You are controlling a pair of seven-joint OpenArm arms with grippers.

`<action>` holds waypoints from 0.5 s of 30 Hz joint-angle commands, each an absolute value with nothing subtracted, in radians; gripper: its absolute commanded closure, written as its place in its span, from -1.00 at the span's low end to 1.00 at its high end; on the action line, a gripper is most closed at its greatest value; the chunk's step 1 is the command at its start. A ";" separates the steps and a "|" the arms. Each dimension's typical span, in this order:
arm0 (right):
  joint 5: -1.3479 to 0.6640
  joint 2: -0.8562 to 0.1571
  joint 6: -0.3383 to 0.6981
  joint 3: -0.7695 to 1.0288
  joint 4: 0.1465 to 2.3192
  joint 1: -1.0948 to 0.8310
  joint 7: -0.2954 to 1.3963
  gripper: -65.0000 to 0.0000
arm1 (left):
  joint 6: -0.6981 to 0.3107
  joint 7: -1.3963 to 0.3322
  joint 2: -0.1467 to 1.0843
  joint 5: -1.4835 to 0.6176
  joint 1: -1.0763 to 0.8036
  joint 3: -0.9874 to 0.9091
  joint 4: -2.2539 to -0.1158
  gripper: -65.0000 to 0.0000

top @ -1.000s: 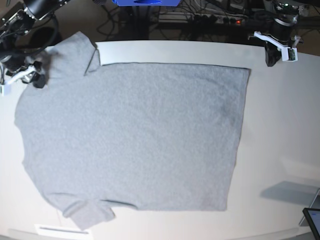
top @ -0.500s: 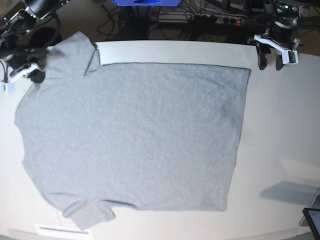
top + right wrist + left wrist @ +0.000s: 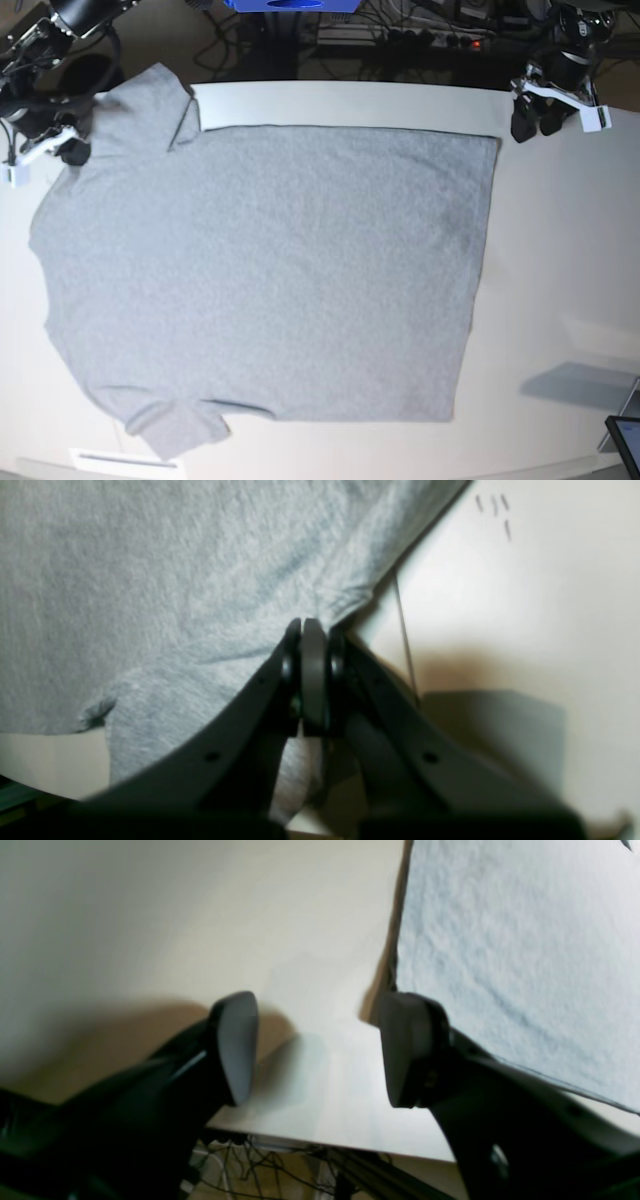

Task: Fold the T-shirt properly
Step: 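Lower both grippers onto the shirt's shoulder edges and close them, then lift the shoulder edges with both grippers and pull them toward the robot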

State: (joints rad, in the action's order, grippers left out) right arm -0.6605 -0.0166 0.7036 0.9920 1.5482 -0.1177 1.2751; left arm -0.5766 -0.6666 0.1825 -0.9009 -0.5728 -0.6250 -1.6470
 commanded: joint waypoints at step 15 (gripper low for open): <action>-0.607 -0.018 0.698 0.989 1.547 -0.131 1.336 1.00 | -0.561 -0.659 0.188 -0.912 -0.503 -0.490 -1.592 -0.17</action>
